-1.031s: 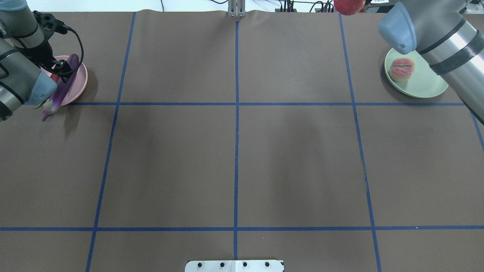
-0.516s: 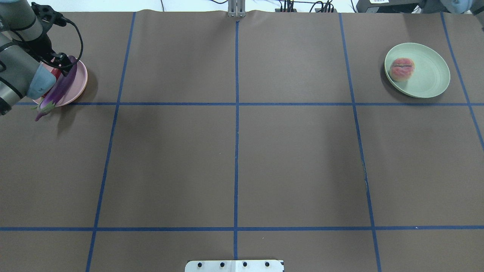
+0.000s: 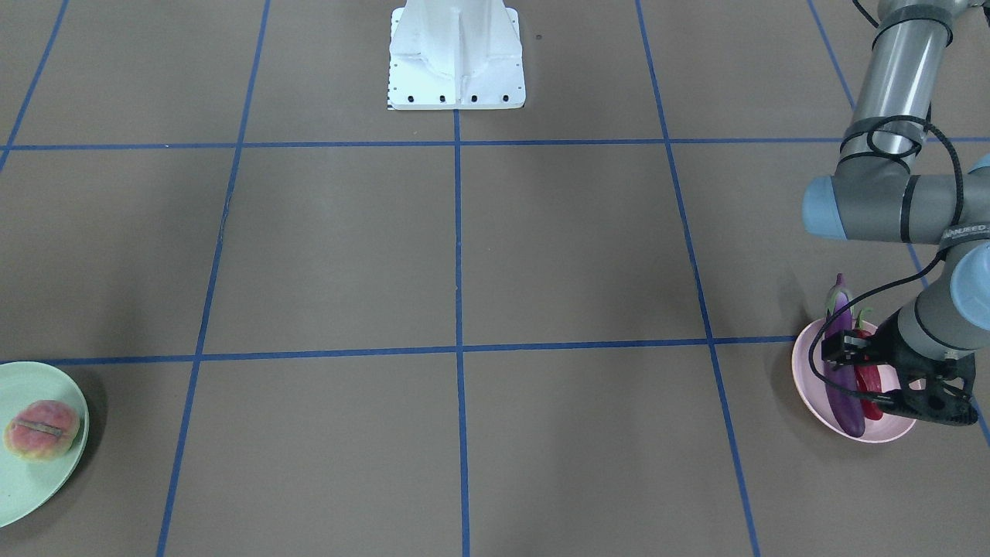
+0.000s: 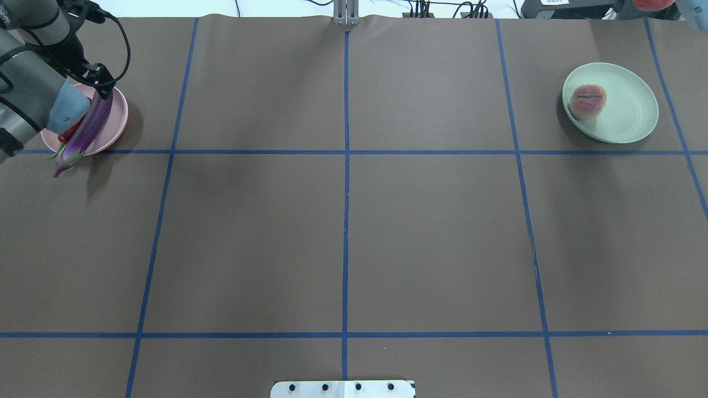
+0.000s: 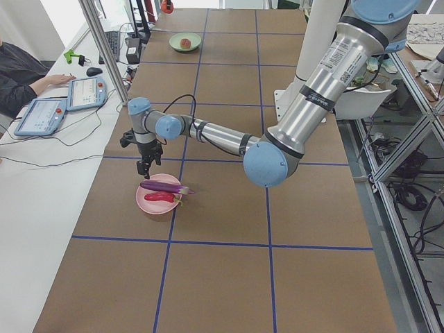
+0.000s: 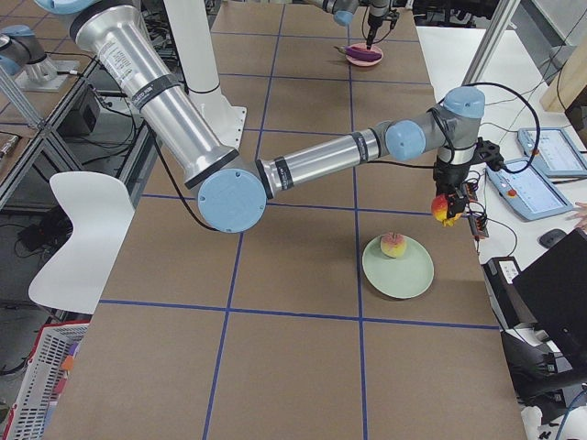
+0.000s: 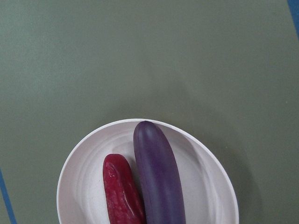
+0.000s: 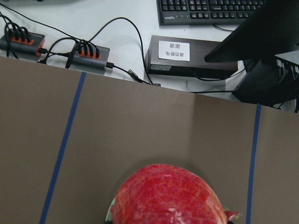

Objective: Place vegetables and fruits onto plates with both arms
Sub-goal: 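Release eggplant beside chili while right gripper carries pomegranate toward green plate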

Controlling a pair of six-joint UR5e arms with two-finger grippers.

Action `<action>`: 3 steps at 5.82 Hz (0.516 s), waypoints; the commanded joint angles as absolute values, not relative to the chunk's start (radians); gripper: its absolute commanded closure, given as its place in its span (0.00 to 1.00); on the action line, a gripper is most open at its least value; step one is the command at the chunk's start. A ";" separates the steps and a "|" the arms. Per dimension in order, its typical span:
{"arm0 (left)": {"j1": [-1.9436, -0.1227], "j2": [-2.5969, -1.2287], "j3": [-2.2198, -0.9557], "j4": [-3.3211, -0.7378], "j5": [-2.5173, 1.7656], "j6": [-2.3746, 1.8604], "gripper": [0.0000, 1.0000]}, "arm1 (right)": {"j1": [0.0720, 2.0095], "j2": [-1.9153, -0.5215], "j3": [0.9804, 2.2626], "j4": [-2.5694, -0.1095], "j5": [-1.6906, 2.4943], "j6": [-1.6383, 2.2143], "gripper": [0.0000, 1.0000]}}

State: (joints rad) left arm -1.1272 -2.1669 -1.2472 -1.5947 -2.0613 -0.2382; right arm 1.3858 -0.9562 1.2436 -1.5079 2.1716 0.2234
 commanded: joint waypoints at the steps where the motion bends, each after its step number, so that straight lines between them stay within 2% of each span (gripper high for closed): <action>1: -1.127 -2.223 -1.249 -1.528 -2.062 -0.242 0.00 | 1.352 -1.037 1.178 -1.483 2.189 0.197 1.00; 3: -1.127 -2.233 -1.249 -1.526 -2.062 -0.242 0.00 | 1.263 -1.092 1.110 -1.325 2.166 0.198 1.00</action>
